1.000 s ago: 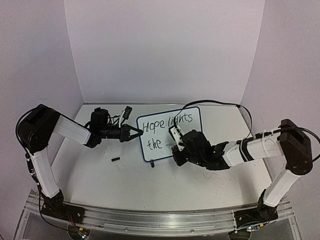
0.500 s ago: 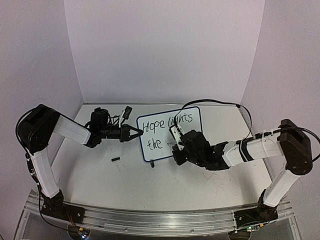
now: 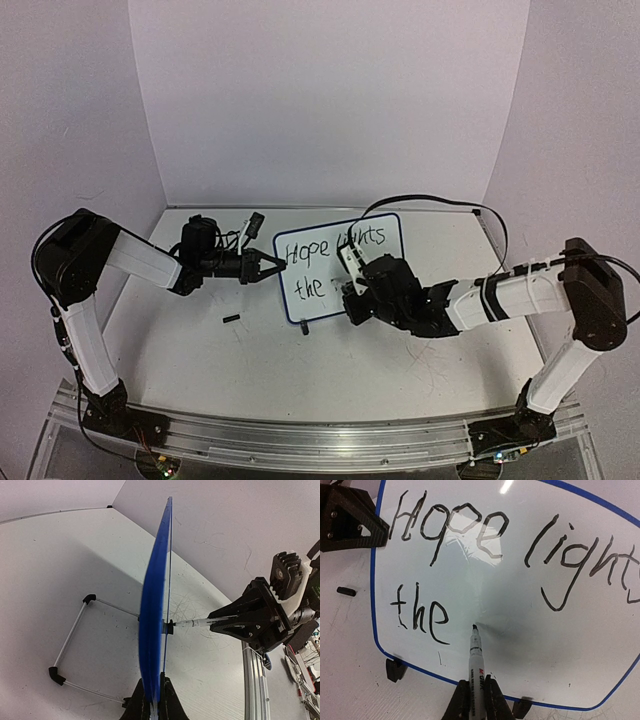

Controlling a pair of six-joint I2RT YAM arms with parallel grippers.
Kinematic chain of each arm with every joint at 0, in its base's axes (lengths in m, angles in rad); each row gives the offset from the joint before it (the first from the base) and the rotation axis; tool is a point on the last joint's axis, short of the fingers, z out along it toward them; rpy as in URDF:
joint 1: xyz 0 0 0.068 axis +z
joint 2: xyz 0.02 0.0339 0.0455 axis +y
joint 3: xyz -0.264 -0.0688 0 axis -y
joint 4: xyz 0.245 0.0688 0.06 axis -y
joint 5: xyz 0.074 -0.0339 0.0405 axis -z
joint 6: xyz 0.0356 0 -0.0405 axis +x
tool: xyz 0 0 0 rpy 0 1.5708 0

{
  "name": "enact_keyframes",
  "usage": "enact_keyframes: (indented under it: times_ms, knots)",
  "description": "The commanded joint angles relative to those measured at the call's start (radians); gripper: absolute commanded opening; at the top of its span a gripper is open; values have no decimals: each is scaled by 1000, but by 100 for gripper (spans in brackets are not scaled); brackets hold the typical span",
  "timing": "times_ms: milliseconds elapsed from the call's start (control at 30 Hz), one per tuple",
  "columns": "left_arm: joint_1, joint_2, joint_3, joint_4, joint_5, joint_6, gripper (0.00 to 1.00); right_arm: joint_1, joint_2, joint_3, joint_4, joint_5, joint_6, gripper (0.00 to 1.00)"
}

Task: Write a sentence on the whiteboard

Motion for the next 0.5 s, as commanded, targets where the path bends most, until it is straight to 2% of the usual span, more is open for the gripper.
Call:
enact_keyframes:
  times_ms: [0, 467]
  knots:
    - [-15, 5, 6, -103, -49, 70, 0, -8, 35, 56, 22, 19, -13, 0]
    - [-15, 3, 6, -106, -48, 72, 0, -8, 19, 6, -43, 56, 35, 0]
